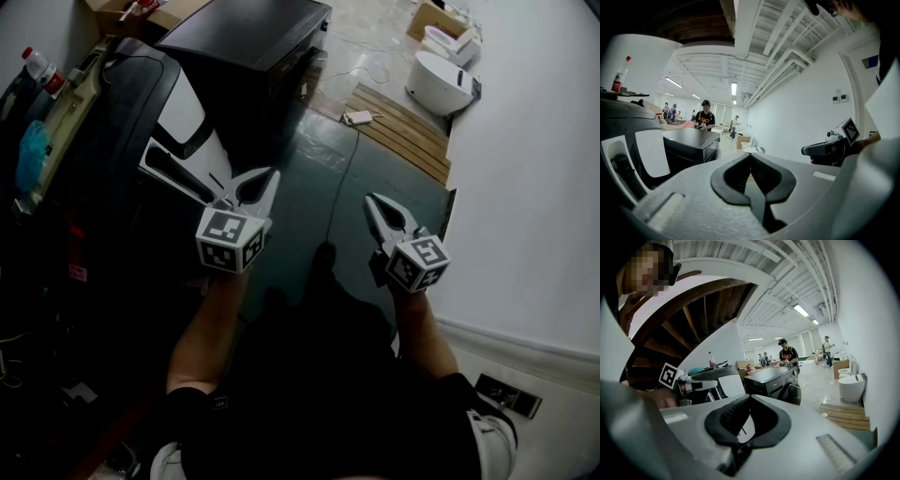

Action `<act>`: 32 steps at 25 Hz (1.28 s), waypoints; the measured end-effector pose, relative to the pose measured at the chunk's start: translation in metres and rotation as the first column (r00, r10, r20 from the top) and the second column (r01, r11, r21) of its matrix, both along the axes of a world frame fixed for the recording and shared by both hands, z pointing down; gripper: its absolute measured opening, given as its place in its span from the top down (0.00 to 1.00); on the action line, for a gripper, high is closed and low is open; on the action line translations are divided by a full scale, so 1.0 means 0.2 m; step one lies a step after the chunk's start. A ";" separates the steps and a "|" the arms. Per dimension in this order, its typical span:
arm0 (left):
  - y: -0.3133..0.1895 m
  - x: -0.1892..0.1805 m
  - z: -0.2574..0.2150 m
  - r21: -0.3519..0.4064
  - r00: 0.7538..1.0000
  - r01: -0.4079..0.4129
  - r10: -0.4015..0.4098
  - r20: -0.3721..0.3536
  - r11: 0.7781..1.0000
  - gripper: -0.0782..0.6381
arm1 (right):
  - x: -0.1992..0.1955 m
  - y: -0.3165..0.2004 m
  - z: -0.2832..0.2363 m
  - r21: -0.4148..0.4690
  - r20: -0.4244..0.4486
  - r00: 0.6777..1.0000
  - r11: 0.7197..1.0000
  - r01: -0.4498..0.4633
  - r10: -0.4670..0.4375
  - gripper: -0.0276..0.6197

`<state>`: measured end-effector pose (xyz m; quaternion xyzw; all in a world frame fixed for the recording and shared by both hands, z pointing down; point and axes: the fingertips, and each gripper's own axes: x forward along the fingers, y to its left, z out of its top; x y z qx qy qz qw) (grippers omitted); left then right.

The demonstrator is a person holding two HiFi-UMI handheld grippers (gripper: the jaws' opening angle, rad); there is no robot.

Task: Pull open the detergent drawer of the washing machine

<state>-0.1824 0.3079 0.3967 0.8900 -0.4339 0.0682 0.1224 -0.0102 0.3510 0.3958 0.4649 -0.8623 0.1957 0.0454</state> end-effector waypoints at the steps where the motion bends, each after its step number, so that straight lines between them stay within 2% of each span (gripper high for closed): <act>1: -0.04 0.01 0.00 -0.001 1.000 0.005 -0.005 0.006 1.000 0.88 | 0.01 -0.04 0.01 0.000 -0.003 1.000 1.000 0.008 -0.008 0.95; 5: -0.22 0.13 0.03 -0.022 1.000 0.000 0.001 0.019 1.000 0.88 | 0.09 -0.24 0.02 -0.003 0.024 1.000 1.000 0.018 -0.018 0.95; 14: -0.68 0.59 0.00 -0.033 0.997 -0.042 0.044 0.056 0.999 0.88 | 0.53 -0.71 0.07 -0.005 0.057 0.998 1.000 0.006 -0.006 0.95; 20: -0.95 0.83 0.00 -0.028 0.996 -0.038 0.040 0.084 0.999 0.88 | 0.73 -0.96 0.13 -0.041 0.088 0.996 0.999 0.023 -0.020 0.95; 27: -1.14 1.05 0.00 -0.032 0.996 -0.002 0.005 0.094 0.999 0.88 | 0.93 -1.14 0.17 -0.045 0.049 0.994 0.994 0.103 -0.101 0.95; 32: -1.19 1.10 0.01 -0.042 0.995 0.016 -0.012 0.097 0.999 0.88 | 1.01 -1.22 0.16 -0.044 0.067 0.992 0.993 0.111 -0.108 0.95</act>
